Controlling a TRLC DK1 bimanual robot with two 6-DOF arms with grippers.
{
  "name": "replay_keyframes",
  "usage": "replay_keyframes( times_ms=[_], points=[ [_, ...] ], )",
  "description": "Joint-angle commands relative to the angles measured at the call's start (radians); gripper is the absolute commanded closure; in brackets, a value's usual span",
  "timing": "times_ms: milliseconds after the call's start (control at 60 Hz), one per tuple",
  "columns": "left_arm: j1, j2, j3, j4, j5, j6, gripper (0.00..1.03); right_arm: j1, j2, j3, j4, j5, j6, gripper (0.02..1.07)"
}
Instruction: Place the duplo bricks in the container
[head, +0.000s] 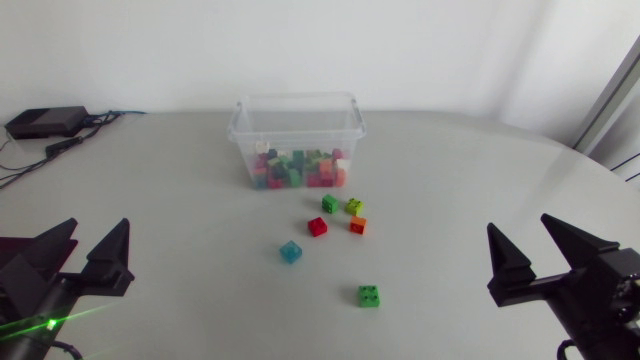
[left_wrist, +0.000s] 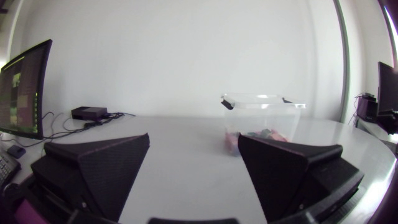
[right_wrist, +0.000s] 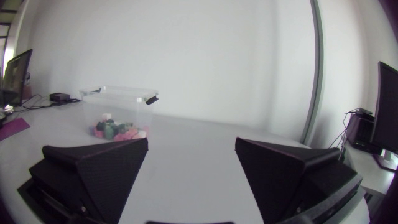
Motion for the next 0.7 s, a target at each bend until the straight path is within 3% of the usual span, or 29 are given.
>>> replay_keyframes(
  times_ms=[0,400,683],
  points=[
    [-0.006,-0.01,-0.014,-0.005,-0.003,-0.005,0.04,0.007,-0.005,-0.017,-0.006,-0.003,0.021,0.06],
    [-0.009,-0.011,-0.002,-0.004,-0.003,-0.002,0.04,0.001,-0.007,-0.014,-0.001,-0.001,0.016,0.06],
    [-0.009,0.045,0.13,-0.051,-0.001,-0.004,0.04,-0.004,0.019,0.092,-0.03,0.002,0.006,0.06]
  ],
)
